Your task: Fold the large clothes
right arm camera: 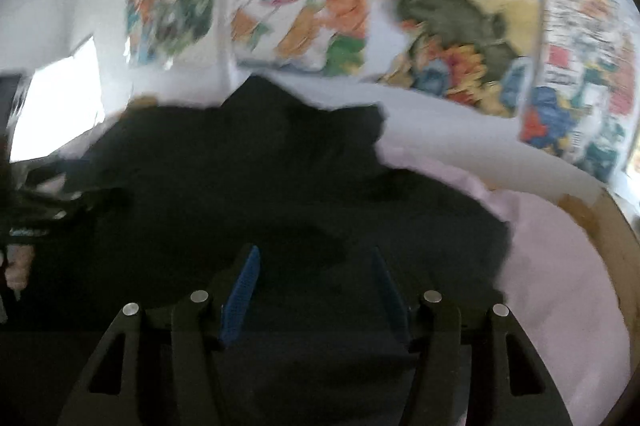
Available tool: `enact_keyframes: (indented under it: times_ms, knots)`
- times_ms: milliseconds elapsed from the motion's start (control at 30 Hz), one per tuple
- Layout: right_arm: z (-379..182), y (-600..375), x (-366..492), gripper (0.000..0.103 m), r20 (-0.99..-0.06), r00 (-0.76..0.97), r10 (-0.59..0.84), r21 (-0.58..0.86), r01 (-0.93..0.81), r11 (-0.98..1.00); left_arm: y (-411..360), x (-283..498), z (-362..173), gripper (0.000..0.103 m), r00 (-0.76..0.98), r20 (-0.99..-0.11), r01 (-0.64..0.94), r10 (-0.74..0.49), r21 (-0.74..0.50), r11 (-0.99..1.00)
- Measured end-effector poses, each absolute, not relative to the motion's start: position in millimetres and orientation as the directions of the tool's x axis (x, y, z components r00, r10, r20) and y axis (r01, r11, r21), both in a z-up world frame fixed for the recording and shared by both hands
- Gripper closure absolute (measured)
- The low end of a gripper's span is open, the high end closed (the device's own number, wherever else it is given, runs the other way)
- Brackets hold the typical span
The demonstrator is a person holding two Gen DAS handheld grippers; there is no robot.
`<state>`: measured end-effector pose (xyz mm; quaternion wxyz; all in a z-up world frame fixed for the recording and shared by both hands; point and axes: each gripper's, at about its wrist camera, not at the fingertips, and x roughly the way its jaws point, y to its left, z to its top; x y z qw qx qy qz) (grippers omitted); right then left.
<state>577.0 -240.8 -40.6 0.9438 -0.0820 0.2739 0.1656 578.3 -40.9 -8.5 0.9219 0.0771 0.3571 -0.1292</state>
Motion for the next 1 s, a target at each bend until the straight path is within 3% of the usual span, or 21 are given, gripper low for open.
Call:
enact_keyframes:
  times_ms: [400,867,1000]
  knots:
    - [-108,-249,632,0.046,-0.648,0.708,0.281,-0.015,-0.382,0.924,-50,609,-63,0.018,0.72,-0.683,0.325,-0.124,0.173,0.93]
    - [-125,-251,629,0.045,-0.602,0.742,0.296,-0.009,-0.377,0.926,-52,615,-77,0.011,0.725,-0.681,0.325,-0.102,0.207,0.923]
    - [-123,-255,624,0.04,-0.581,0.753,0.308,0.0,-0.379,0.926,-53,611,-72,0.009,0.727,-0.679,0.326,-0.1,0.213,0.921]
